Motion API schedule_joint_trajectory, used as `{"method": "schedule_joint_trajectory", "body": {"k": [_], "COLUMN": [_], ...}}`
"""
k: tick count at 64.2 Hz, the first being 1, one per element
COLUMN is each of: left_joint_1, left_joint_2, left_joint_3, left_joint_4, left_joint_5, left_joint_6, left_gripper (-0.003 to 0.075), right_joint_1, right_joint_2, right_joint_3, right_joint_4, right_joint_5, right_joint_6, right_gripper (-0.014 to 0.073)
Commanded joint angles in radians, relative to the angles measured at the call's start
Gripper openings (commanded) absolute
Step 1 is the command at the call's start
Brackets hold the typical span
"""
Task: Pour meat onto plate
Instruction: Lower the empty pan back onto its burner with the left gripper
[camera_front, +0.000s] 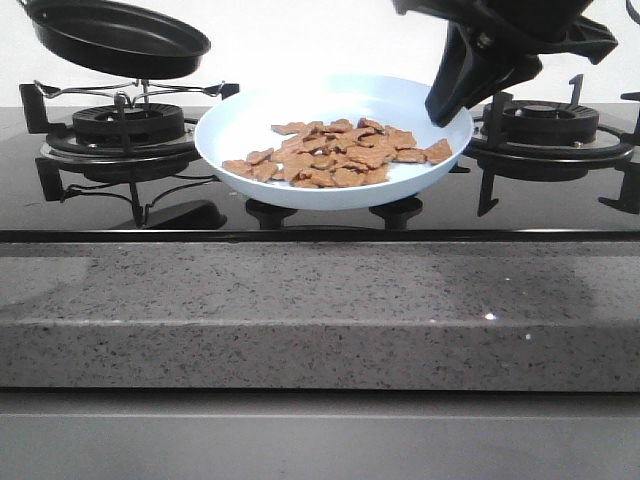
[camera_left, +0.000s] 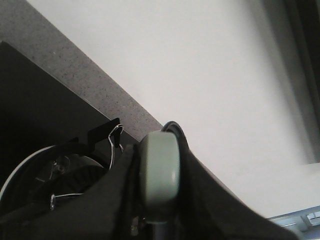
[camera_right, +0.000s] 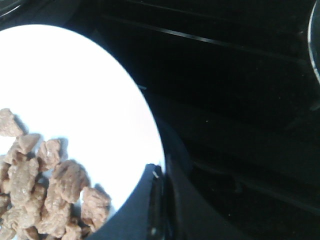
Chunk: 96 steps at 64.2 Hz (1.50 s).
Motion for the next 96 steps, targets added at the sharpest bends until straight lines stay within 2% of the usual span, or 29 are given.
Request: {"method": "schedule_joint_trajectory", "body": {"k": [1,25,32,39,43,46,64,75,85,96], "left_joint_1": [0.002,0.003,0.003,0.003,0.003,0.003,0.068,0.121,0.132,0.051], "left_joint_2": [-0.004,0.075,0.075,0.075,0.075,0.075,0.022,-0.069,-0.195,-0.346], "left_joint_3": [-0.061,-0.087,-0.087,-0.087,-0.087,-0.087,-0.087,-0.087,-0.087,-0.085], "left_joint_4": [-0.1,-0.084,-0.05,-0.037,-0.02,-0.001,0.144,0.281,0.5,0.744], "left_joint_5": [0.059,0.06,0.063,0.072,0.079,0.081,0.098,0.096,0.084,0.061], "left_joint_6": [-0.053,-0.056,-0.056,-0.052,-0.052,-0.052,-0.052,-0.102,-0.178,-0.265], "left_gripper": [-0.002,-0.0003,0.0118,0.0345,0.045,0.05,0.0514,0.0514,0.0514,0.0513], "right_joint_1": [0.001,0.001,0.001,0.001,0.001,0.001,0.001,0.001,0.001,0.001], "right_joint_2": [-0.044,-0.044,-0.044,-0.044,-0.044,-0.044,-0.044,-0.044,-0.044,-0.044], "right_joint_3": [-0.026,-0.026,-0.026,-0.026,-0.026,-0.026,-0.026,-0.026,-0.026,-0.026], "right_joint_4": [0.012,0.012,0.012,0.012,0.012,0.012,0.012,0.012,0.012,0.012], "right_joint_5": [-0.053,-0.053,-0.053,-0.053,-0.053,-0.053,-0.053,-0.053,-0.053,-0.053], "right_joint_6": [-0.009,-0.009,-0.009,-0.009,-0.009,-0.009,-0.009,-0.009,-0.009,-0.009], "right_gripper": [-0.0068,-0.0068,-0.0068,-0.0068,-0.0068,-0.0068,-0.0068,-0.0068,-0.0068,-0.0068]}}
